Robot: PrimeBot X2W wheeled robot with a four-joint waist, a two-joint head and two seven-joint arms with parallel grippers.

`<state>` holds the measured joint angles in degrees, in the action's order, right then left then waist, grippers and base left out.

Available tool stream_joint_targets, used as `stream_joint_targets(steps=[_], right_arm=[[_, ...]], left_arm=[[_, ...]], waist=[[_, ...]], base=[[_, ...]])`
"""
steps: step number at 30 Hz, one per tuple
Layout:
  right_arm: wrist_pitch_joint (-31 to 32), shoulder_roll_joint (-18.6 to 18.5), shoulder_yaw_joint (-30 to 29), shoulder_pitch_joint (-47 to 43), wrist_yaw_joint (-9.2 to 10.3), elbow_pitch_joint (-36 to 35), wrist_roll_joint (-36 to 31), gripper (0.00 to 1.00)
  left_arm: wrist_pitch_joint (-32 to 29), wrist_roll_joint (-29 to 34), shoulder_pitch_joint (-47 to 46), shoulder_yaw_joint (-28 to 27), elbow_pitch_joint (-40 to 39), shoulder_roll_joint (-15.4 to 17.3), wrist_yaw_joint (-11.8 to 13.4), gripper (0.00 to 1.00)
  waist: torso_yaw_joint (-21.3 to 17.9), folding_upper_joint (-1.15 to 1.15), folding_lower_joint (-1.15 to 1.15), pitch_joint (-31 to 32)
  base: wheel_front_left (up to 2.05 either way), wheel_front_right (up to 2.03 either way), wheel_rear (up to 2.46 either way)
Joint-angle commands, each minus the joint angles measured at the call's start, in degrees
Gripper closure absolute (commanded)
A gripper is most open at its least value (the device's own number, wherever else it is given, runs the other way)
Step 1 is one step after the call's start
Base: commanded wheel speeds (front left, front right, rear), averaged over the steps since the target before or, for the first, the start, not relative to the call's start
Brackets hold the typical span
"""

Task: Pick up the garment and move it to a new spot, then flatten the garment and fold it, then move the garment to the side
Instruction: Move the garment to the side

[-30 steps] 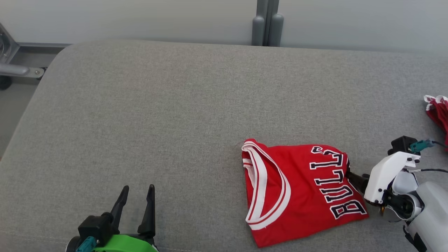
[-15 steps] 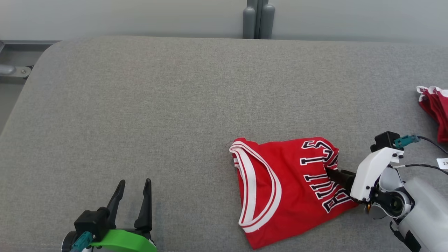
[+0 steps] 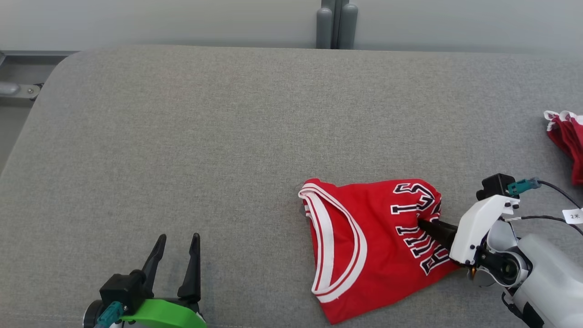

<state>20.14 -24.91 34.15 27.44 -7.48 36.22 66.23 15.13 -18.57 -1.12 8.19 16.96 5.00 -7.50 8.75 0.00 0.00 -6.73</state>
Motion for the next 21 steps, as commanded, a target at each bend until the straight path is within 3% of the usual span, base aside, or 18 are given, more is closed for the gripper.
stream_joint_targets(steps=[1,2,3,4,8,14,21], right_arm=[[-0.25,0.66,0.95,0.16,-0.01,0.85,0.47,0.5],[-0.26,0.79,1.52,0.41,-0.01,1.41,0.58,0.62],[-0.43,0.9,2.01,0.69,-0.01,1.75,0.69,0.93],[-1.03,0.94,2.27,1.04,-0.01,2.17,0.82,1.0],[-2.88,0.53,3.0,2.76,0.0,2.7,1.88,1.0],[-5.13,-3.38,2.85,4.99,0.03,2.45,3.16,1.0],[-11.11,-7.61,1.59,10.81,0.0,5.67,-0.27,1.0]], left_arm=[[-0.03,-0.16,-0.5,0.12,-0.07,0.47,0.01,0.0],[-0.03,-0.18,-0.63,0.13,-0.07,0.52,0.01,0.0],[-0.03,-0.21,-0.73,0.1,-0.11,0.55,0.01,0.0],[-0.03,-0.21,-0.79,0.06,-0.13,0.53,0.01,0.0],[-0.03,-0.07,-0.08,-0.66,-0.25,0.57,0.01,0.0],[-0.03,-0.16,0.39,-0.93,-0.59,0.49,0.01,0.0],[-0.03,-0.49,-1.82,0.86,-0.96,0.81,0.01,0.0]], waist=[[0.43,0.0,0.0,-0.33],[0.55,0.0,0.0,-0.44],[0.63,0.0,0.0,-0.54],[0.66,0.0,0.0,-0.6],[-0.14,0.0,0.0,-0.53],[-3.34,0.0,0.0,-0.7],[-6.58,0.0,0.0,-2.57]], base=[[0.0,0.0,0.0],[0.0,0.0,0.0],[0.0,0.0,0.0],[0.0,0.0,0.0],[0.0,0.0,0.0],[0.0,0.0,0.0],[0.0,0.0,0.0]])
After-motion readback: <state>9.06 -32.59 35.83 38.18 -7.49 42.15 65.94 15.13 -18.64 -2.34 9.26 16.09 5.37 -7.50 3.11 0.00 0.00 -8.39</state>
